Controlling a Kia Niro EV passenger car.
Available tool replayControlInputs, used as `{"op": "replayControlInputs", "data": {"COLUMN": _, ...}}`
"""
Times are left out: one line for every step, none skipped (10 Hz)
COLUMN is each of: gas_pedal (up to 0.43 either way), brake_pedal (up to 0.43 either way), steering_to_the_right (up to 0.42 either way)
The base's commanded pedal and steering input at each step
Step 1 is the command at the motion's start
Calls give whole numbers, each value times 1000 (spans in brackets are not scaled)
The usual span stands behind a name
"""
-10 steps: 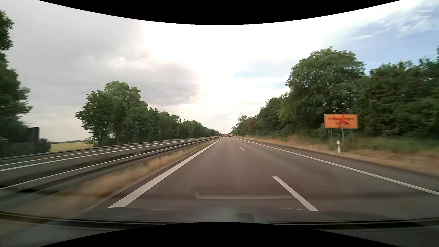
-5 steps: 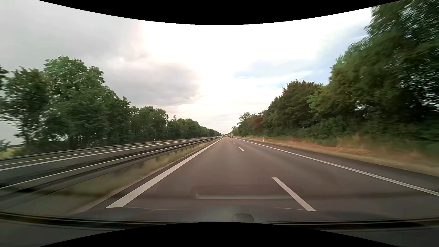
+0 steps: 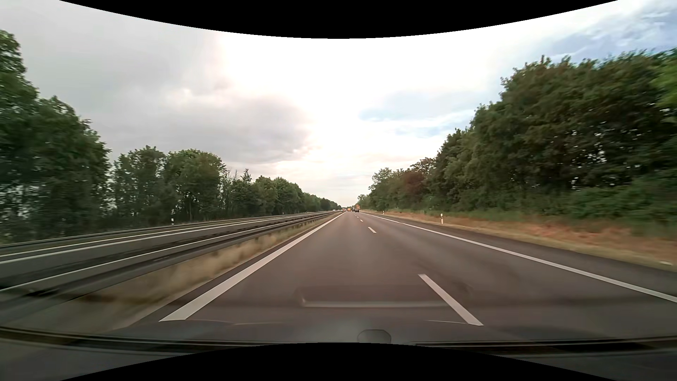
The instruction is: Follow the waypoints while adhering to traffic rules and regulations
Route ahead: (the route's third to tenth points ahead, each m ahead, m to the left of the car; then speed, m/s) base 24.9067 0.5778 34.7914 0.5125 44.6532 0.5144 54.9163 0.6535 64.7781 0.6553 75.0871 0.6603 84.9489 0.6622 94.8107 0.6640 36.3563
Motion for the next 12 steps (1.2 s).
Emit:
{"op": "replayControlInputs", "data": {"gas_pedal": 299, "brake_pedal": 0, "steering_to_the_right": -4}}
{"op": "replayControlInputs", "data": {"gas_pedal": 299, "brake_pedal": 0, "steering_to_the_right": -4}}
{"op": "replayControlInputs", "data": {"gas_pedal": 299, "brake_pedal": 0, "steering_to_the_right": -4}}
{"op": "replayControlInputs", "data": {"gas_pedal": 299, "brake_pedal": 0, "steering_to_the_right": -4}}
{"op": "replayControlInputs", "data": {"gas_pedal": 299, "brake_pedal": 0, "steering_to_the_right": -4}}
{"op": "replayControlInputs", "data": {"gas_pedal": 299, "brake_pedal": 0, "steering_to_the_right": -4}}
{"op": "replayControlInputs", "data": {"gas_pedal": 299, "brake_pedal": 0, "steering_to_the_right": -3}}
{"op": "replayControlInputs", "data": {"gas_pedal": 299, "brake_pedal": 0, "steering_to_the_right": -3}}
{"op": "replayControlInputs", "data": {"gas_pedal": 299, "brake_pedal": 0, "steering_to_the_right": -3}}
{"op": "replayControlInputs", "data": {"gas_pedal": 299, "brake_pedal": 0, "steering_to_the_right": -3}}
{"op": "replayControlInputs", "data": {"gas_pedal": 299, "brake_pedal": 0, "steering_to_the_right": -3}}
{"op": "replayControlInputs", "data": {"gas_pedal": 299, "brake_pedal": 0, "steering_to_the_right": -3}}
